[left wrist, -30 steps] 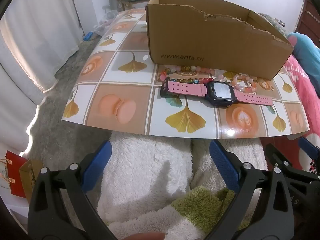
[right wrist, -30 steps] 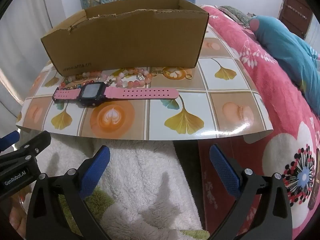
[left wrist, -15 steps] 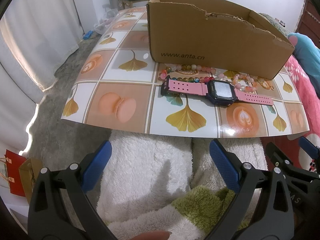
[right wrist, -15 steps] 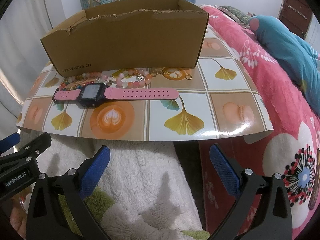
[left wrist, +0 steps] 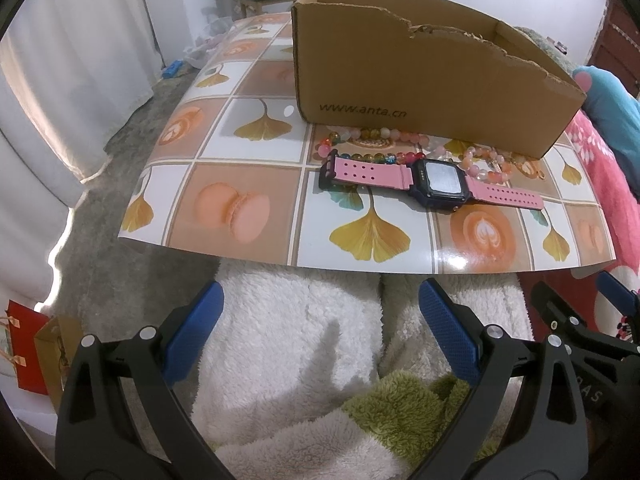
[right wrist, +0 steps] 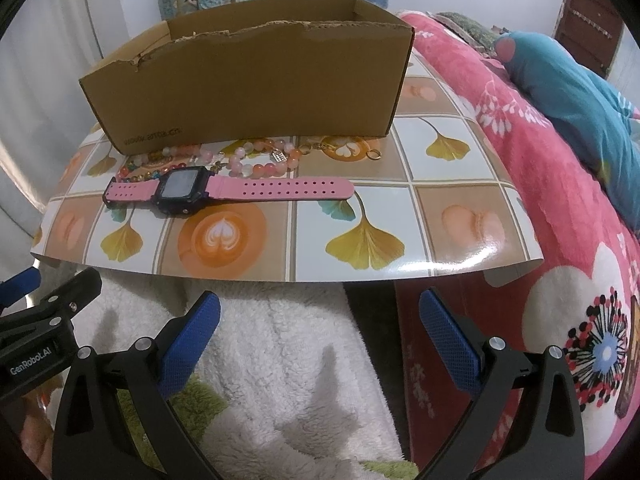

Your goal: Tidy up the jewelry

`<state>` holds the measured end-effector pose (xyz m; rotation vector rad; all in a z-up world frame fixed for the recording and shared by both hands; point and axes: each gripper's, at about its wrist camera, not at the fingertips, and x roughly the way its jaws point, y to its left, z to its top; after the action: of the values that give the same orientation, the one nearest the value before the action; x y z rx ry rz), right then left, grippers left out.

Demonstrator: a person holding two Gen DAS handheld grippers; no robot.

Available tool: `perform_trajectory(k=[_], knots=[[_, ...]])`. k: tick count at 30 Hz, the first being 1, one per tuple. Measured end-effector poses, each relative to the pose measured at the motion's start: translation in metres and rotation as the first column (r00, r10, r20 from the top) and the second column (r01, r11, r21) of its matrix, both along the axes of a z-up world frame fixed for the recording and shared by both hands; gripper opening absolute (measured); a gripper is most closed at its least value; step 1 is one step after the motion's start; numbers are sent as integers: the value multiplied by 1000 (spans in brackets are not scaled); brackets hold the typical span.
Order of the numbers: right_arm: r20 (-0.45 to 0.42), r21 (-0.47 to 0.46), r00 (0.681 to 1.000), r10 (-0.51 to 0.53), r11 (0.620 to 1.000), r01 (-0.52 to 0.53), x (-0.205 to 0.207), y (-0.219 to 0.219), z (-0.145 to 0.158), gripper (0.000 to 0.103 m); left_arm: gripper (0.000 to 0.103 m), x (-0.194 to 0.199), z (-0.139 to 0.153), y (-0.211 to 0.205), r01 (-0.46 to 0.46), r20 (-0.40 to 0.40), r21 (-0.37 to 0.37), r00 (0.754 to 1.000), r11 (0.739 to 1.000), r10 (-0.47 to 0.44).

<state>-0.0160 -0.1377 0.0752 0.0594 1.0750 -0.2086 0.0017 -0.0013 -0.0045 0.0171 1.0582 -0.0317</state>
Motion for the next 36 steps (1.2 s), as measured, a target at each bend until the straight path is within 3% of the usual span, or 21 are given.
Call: perform_trajectory(k=[20,24,30,36], knots=[[-11,17,1000,-8,1000,9,6,-5,-3,97,94,4,-5,-7,23,-7,4,1000,1000,-23],[19,52,1000,-14,999,13,9,-15,1,97,94,7,-5,-7,35,-3,6,999,999,-35],[89,68,996,-28,997,22,24,-34,16,97,94,21,6,1,35,94,30,995,999,-38],[122,101,992,6,995,-19,57,-44,24,97,95,61,19,15,-1,165,77,986,997,-11]])
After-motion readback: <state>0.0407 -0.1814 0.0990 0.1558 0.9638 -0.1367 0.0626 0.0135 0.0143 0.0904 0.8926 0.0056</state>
